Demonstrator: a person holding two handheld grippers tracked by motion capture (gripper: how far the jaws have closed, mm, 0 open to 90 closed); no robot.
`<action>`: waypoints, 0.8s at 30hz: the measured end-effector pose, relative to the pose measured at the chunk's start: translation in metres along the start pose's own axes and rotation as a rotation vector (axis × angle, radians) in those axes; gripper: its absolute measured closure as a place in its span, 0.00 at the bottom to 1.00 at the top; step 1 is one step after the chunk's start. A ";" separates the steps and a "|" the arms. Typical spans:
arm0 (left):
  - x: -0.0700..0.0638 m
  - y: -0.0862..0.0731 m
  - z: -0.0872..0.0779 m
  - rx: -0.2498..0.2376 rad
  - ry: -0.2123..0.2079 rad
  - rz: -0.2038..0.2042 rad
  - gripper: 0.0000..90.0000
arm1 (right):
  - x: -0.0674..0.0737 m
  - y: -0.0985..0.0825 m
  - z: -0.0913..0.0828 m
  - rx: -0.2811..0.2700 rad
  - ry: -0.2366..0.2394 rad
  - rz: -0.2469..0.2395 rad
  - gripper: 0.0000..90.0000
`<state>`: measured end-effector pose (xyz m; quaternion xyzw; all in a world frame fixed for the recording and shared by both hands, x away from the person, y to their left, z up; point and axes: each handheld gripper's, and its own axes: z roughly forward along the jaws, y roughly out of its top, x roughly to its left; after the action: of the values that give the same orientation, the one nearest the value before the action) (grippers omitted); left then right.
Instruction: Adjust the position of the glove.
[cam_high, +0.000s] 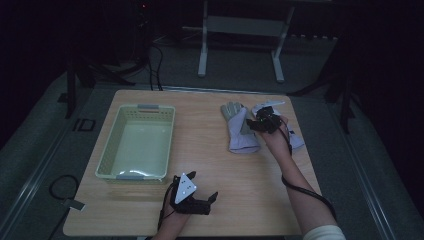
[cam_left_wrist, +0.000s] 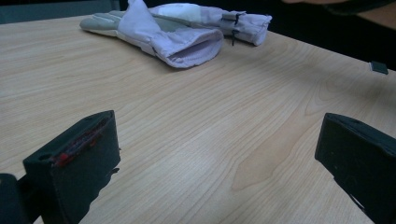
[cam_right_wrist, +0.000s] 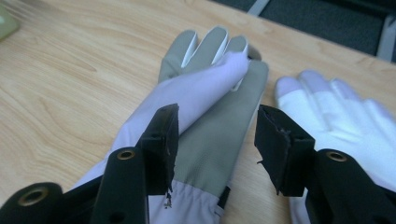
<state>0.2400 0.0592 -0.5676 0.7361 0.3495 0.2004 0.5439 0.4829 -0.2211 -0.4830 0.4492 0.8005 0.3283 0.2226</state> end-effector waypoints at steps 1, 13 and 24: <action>0.000 0.000 0.000 0.001 -0.001 0.000 0.00 | 0.001 -0.001 0.005 0.014 0.004 -0.002 0.53; 0.001 0.000 0.000 0.000 -0.003 -0.007 0.00 | 0.007 -0.020 0.050 0.134 -0.027 -0.026 0.51; 0.001 0.000 0.000 0.002 0.000 -0.012 0.00 | 0.015 -0.021 0.033 0.046 0.056 0.100 0.96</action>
<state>0.2410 0.0597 -0.5677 0.7344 0.3541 0.1969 0.5446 0.4850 -0.2050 -0.5215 0.4842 0.7904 0.3327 0.1732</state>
